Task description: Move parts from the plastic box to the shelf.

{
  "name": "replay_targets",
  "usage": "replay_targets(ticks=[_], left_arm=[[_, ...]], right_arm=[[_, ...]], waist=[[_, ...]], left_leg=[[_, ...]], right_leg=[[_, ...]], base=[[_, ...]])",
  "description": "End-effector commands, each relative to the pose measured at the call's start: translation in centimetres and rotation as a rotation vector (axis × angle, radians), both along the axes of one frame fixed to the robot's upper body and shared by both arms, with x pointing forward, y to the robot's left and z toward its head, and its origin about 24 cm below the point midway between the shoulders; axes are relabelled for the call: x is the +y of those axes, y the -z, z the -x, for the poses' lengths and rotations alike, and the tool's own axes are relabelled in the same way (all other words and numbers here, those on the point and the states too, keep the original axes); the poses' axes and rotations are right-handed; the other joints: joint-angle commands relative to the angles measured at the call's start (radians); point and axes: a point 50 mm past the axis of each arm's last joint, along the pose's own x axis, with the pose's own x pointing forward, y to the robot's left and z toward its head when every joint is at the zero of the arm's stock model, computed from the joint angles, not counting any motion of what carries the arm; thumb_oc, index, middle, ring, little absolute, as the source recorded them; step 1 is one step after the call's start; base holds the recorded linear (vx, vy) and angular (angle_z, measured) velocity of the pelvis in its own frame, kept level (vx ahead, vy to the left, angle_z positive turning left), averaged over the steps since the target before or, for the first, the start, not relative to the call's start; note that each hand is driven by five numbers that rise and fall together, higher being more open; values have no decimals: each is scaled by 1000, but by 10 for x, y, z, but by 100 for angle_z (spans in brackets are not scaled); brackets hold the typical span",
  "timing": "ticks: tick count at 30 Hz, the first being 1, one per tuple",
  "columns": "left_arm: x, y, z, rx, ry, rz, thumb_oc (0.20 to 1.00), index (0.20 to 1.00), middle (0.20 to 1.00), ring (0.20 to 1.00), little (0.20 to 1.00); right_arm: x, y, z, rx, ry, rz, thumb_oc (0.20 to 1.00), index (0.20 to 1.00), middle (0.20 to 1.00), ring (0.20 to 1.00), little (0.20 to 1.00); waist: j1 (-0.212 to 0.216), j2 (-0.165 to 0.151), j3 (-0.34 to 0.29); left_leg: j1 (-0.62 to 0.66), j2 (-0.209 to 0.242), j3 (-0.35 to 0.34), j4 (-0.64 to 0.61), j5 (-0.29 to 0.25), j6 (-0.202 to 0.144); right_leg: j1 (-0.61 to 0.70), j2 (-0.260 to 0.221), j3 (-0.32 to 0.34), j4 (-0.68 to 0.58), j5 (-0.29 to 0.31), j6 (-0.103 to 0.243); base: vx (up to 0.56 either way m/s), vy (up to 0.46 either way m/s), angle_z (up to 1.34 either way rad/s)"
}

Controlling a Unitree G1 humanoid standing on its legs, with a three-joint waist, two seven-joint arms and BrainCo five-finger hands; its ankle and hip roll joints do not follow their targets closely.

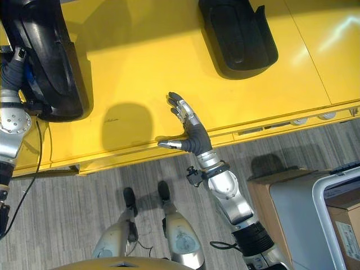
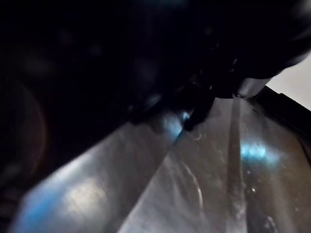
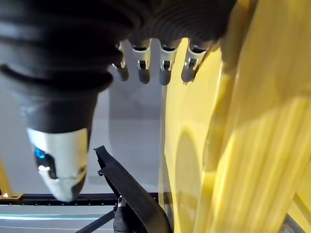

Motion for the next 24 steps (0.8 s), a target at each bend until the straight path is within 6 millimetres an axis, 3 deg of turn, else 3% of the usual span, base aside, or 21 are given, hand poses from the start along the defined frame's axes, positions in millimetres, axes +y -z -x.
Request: replay_targets(ticks=[1,10,12,13,24], left_arm=[[0,34,0,122,-35,-36,200,200,200,200,200],[4,41,-1,187,-81,-70,200,200,200,200,200],[7,40,-3,191,-107,-72,708,708,708,708,708],[7,40,-3,190,-107,-72,1000,1000,1000,1000,1000],[8,37,-8,185,-141,-53,1000,1000,1000,1000,1000]], right_arm=[[4,-15,8,-108,-13,-49,1000,1000,1000,1000,1000],[7,-13,3,-87,-20,-44,1000,1000,1000,1000,1000],[8,-12,3,-83,-25,-44,1000,1000,1000,1000,1000],[8,-12,2,-84,-24,-44,1000,1000,1000,1000,1000],[8,-11,2,-75,-14,-43,1000,1000,1000,1000,1000]], waist=[[8,-52,-22],[13,-50,-8],[12,-50,-6],[12,-50,-5],[13,-51,-7]], left_leg=[[88,11,7,-4,-112,-16],[94,11,4,-4,-111,-17],[93,12,2,-4,-111,-17],[94,12,2,-4,-111,-17],[92,15,0,-4,-112,-17]], right_leg=[[40,-109,-5,-5,-105,138],[47,-108,-11,-5,-107,135],[47,-108,-11,-5,-108,135],[48,-108,-12,-5,-108,135],[46,-105,-14,-5,-111,135]], base=[[0,0,0],[-3,-2,0],[0,0,0],[0,0,0],[0,0,0]])
